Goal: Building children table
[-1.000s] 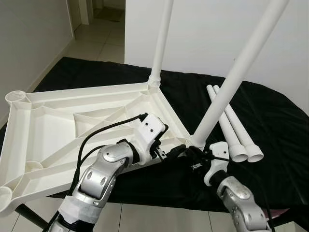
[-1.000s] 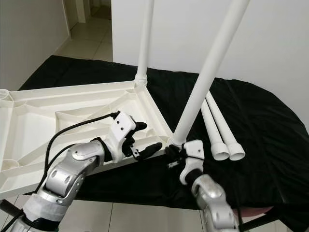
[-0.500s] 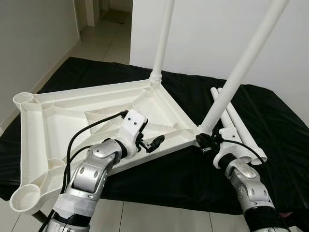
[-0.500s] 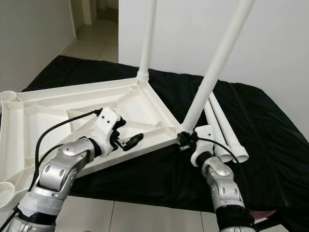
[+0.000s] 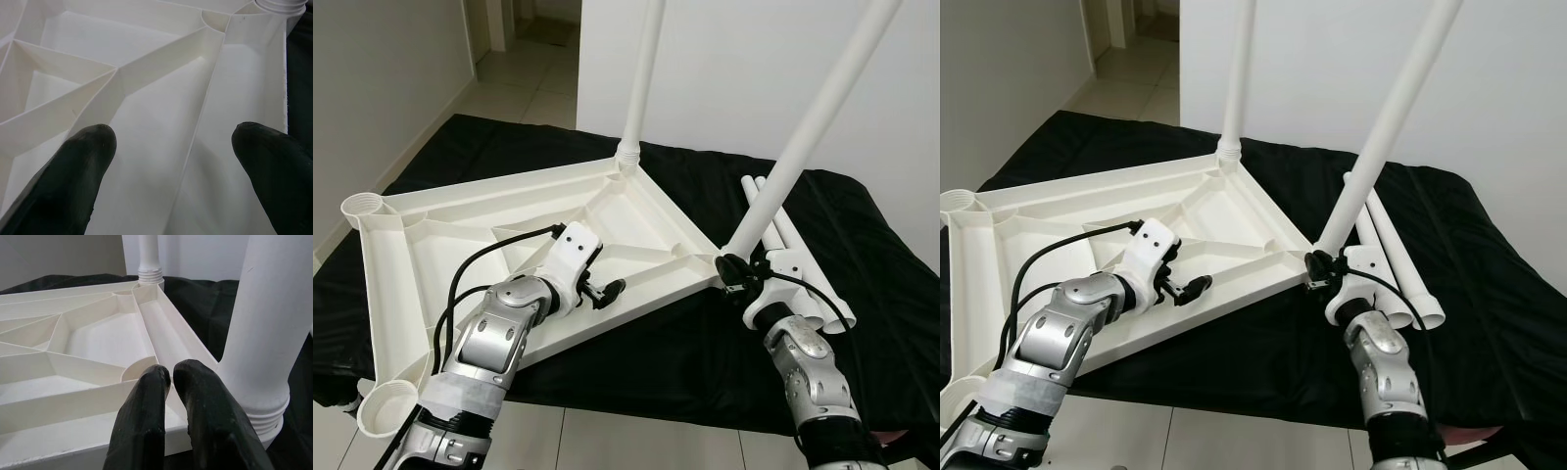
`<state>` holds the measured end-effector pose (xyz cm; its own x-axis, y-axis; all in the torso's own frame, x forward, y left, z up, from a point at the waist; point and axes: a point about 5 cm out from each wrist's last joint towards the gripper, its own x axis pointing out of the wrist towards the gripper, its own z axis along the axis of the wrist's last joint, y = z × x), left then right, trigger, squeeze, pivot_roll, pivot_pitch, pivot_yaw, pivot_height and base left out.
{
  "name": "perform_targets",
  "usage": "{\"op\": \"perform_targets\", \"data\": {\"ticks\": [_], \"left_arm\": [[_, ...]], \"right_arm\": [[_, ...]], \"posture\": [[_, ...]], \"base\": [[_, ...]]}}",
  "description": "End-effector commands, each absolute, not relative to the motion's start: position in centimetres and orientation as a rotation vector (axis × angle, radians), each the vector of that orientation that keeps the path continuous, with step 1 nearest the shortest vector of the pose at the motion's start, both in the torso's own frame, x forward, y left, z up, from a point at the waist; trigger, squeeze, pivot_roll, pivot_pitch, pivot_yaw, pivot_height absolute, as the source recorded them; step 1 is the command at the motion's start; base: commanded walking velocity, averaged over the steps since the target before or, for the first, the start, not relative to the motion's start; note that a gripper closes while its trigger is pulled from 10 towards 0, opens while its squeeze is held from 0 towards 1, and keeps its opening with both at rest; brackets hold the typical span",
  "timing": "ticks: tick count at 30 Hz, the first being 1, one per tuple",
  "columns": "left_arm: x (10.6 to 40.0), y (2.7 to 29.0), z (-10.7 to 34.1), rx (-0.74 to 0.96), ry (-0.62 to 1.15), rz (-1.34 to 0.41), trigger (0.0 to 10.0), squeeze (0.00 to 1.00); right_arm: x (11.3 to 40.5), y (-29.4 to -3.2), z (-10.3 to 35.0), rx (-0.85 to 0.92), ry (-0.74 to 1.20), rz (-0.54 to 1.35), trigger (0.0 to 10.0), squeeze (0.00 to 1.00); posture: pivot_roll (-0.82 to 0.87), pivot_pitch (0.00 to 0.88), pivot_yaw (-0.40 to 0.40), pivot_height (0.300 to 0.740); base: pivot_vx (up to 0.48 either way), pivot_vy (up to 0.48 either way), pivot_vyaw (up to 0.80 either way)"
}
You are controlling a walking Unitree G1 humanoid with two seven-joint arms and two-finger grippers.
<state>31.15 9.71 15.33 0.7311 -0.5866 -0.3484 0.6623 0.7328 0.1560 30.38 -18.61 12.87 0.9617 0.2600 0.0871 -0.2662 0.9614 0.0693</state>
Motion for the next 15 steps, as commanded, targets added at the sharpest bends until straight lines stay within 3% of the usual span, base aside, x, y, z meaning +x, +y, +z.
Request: {"op": "perform_targets", "data": {"ticks": [1,15], "left_arm": [[31.7,10.2,15.0,0.31,0.292,-0.533,10.0,0.0],[32.3,10.0,13.4,0.372,0.416,-0.549,10.0,0.0]], "right_arm": [[30.3,-18.9,13.2,0.094,-0.098,0.252,10.0,0.0],[29.4,-17.6,15.7,0.151,-0.207,0.23,10.0,0.0]], "posture": [[-0.02,0.0,-0.071,0.74],[-0.05,0.0,-0.05,0.74]], "base": [[0.0,0.0,0.0],[0.0,0.0,0.0]]}}
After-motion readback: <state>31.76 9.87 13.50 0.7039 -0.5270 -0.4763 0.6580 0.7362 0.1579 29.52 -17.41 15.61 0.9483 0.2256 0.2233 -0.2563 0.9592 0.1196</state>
